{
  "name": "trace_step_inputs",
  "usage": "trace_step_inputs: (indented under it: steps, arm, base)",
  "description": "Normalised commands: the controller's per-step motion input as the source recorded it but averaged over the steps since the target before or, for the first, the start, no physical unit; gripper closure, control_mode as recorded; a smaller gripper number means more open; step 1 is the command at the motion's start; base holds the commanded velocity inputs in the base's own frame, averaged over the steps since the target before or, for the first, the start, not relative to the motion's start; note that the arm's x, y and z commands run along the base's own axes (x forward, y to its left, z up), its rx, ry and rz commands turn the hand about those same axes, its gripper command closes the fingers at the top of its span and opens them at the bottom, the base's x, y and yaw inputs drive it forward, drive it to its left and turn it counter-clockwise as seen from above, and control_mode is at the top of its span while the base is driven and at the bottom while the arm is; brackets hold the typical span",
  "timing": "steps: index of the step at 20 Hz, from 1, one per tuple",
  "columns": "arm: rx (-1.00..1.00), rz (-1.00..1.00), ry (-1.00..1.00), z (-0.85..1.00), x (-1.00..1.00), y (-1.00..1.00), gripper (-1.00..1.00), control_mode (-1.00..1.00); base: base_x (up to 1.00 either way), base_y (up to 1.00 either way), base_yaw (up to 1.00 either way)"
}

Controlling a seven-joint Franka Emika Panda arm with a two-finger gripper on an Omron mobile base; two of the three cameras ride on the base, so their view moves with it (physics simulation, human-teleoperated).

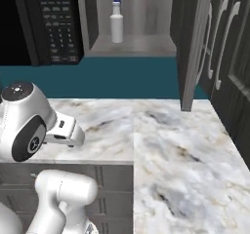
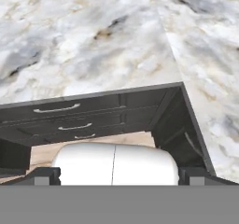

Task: Move the cutting board and knife to the sink. Then move spray from the cabinet to the counter.

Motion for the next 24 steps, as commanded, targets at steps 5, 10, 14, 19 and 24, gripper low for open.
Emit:
trace_step_inputs:
  steps: [5, 10, 14, 19, 24]
  arm:
    - [0.00, 0.00, 0.00, 0.00, 0.00, 0.00, -1.00, 1.00]
    - [0.00, 0.00, 0.00, 0.00, 0.00, 0.00, -1.00, 1.00]
    - [0.00, 0.00, 0.00, 0.00, 0.00, 0.00, -1.00, 1.00]
    - [0.00, 0.00, 0.00, 0.00, 0.00, 0.00, -1.00, 1.00]
    - [0.00, 0.00, 0.00, 0.00, 0.00, 0.00, -1.00, 1.00]
  base:
    - [0.51, -0.38, 0.01]
    - [0.49, -0.33, 0.03]
    - [0.49, -0.33, 0.10]
    - [0.49, -0.35, 0.14]
    - [0.43, -0.28, 0.11]
